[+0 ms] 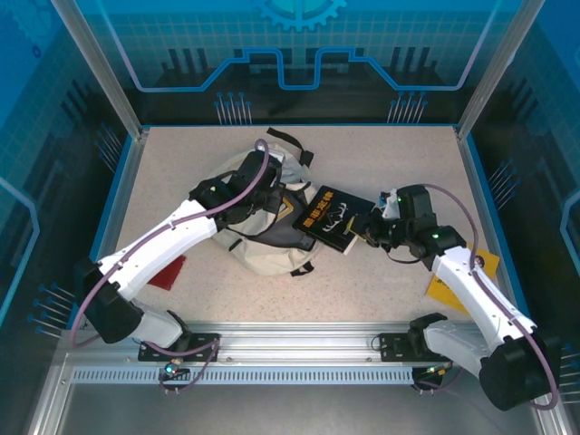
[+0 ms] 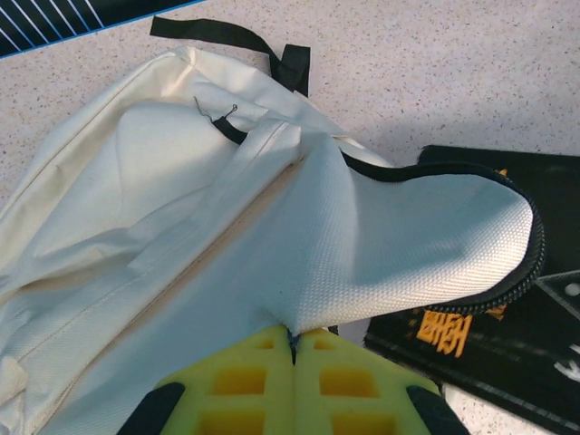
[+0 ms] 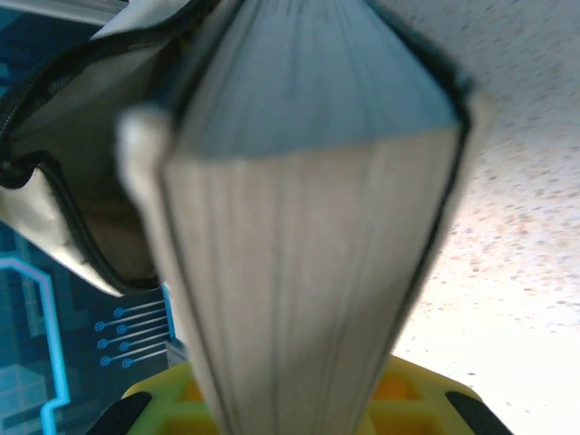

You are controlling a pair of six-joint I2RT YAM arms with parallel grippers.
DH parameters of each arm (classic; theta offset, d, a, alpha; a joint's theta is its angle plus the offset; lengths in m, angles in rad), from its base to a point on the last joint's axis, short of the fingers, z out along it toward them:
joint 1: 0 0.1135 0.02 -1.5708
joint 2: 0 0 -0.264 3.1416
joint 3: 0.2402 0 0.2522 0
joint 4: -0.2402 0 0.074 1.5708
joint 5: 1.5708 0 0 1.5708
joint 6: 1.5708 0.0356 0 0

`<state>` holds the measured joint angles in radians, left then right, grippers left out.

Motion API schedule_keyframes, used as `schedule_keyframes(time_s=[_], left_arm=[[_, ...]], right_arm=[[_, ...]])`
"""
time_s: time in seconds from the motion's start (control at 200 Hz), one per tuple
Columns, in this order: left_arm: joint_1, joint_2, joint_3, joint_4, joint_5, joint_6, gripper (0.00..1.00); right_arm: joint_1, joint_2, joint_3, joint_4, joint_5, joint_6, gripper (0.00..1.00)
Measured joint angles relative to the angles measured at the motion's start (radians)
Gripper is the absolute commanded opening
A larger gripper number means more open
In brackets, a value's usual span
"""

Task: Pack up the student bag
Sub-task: Open the student bag at the center of the table, then place the book in the student bag.

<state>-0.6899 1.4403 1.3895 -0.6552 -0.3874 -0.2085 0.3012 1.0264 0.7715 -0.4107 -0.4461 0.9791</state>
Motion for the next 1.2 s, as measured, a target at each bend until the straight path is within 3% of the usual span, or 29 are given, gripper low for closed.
schedule_keyframes(time_s=[0.315, 0.785, 0.98, 1.201], left_arm=[[0.000, -0.021, -0.060, 0.058, 0.029, -0.004, 0.00], [0.000, -0.046, -0.078, 0.070, 0.055, -0.027, 0.00], [0.000, -0.056, -0.082, 0.070, 0.055, -0.029, 0.00], [0.000, -0.070, -0.086, 0.072, 0.055, -0.029, 0.00]], right_arm=[[0.158, 0.139, -0.006, 0.222, -0.008, 0.128, 0.00], [0.255, 0.380, 0.048, 0.467, 0.046, 0.248, 0.00], [0.255, 0.359, 0.048, 0.484, 0.109, 0.267, 0.00], [0.255, 0.227, 0.042, 0.480, 0.133, 0.274, 0.00]])
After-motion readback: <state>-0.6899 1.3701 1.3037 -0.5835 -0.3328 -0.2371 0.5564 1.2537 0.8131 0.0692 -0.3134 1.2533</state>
